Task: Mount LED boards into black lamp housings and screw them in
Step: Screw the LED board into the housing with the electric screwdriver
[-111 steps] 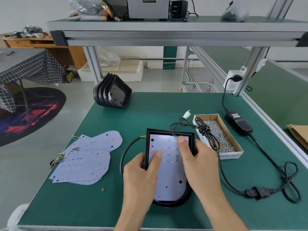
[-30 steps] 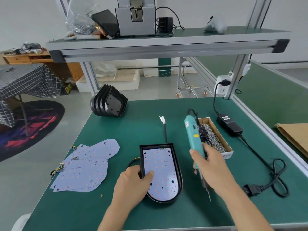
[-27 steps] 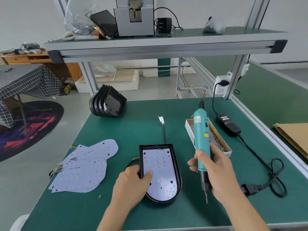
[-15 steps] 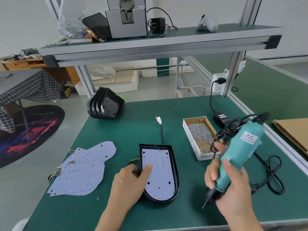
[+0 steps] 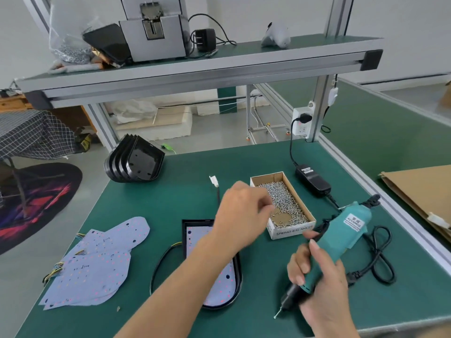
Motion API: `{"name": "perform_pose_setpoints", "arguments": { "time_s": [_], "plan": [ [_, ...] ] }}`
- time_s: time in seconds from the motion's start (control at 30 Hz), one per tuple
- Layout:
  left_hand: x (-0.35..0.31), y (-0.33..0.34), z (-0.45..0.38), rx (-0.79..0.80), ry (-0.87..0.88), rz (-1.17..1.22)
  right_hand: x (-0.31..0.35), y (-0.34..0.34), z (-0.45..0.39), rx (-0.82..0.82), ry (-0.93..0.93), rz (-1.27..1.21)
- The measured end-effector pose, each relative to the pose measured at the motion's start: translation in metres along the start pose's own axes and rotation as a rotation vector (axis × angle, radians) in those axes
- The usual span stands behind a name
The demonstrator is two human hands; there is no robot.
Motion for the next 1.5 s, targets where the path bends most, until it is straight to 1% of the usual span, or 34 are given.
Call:
{"name": "perform_pose_setpoints", "arguments": {
  "time_s": [0.17, 0.27, 0.4, 0.53, 0.63, 0.77, 0.83, 0.87, 0.9, 1.0, 1.03, 1.1, 1.17, 1.3, 1.4, 1.5],
  "plan": [
    [0.004, 0.061, -0.060, 0.299, 0.015, -0.486, -0.003, -0.004, 0.000, -0.048, 0.018, -0.025],
    [0.009, 0.077, -0.070, 0.367, 0.002, -0.635, -0.005, -0.006, 0.001, -0.076, 0.013, -0.033],
    [0.009, 0.089, -0.076, 0.380, 0.023, -0.677, -0.006, -0.007, 0.000, -0.080, 0.019, -0.025],
    [0.007, 0.094, -0.075, 0.391, 0.050, -0.664, -0.006, -0.008, 0.000, -0.084, 0.018, -0.005],
    [0.009, 0.096, -0.074, 0.379, 0.020, -0.667, -0.006, -0.007, 0.000, -0.091, 0.022, 0.004],
    [0.012, 0.097, -0.072, 0.410, -0.017, -0.644, -0.004, -0.005, 0.001, -0.096, 0.028, -0.002],
    [0.012, 0.091, -0.072, 0.358, -0.018, -0.561, -0.004, -0.005, 0.001, -0.097, 0.029, 0.001],
    [0.013, 0.086, -0.070, 0.305, -0.024, -0.449, -0.003, -0.005, 0.001, -0.097, 0.029, 0.007],
    [0.015, 0.078, -0.067, 0.243, -0.045, -0.270, -0.003, -0.004, 0.001, -0.099, 0.028, 0.014],
    [0.025, 0.040, -0.039, 0.094, -0.199, 0.365, -0.002, -0.003, 0.001, -0.119, 0.021, 0.021],
    [0.029, 0.026, -0.024, 0.062, -0.235, 0.522, -0.001, -0.001, 0.002, -0.122, 0.017, 0.015],
    [0.036, 0.004, 0.008, 0.010, -0.275, 0.721, 0.004, 0.003, 0.001, -0.113, -0.006, -0.012],
    [0.045, -0.012, 0.041, -0.043, -0.326, 0.854, 0.010, 0.012, 0.000, -0.088, -0.018, -0.044],
    [0.055, -0.029, 0.095, -0.110, -0.396, 0.996, 0.027, 0.042, -0.002, -0.027, -0.036, -0.108],
    [0.054, -0.035, 0.118, -0.125, -0.393, 1.083, 0.036, 0.068, 0.002, 0.006, -0.055, -0.165],
    [0.054, -0.034, 0.133, -0.140, -0.400, 1.152, 0.042, 0.092, 0.006, -0.021, -0.061, -0.179]
  ]
}}
Point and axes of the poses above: each hand's wrist, its own z-axis away from the middle knuckle, its own y-axis out of the palm, x = y × z, the point moved 4 cm from there along -z, towards the middle knuckle, and after that the axes turned 6 degrees about z, right-handed, at the moved point
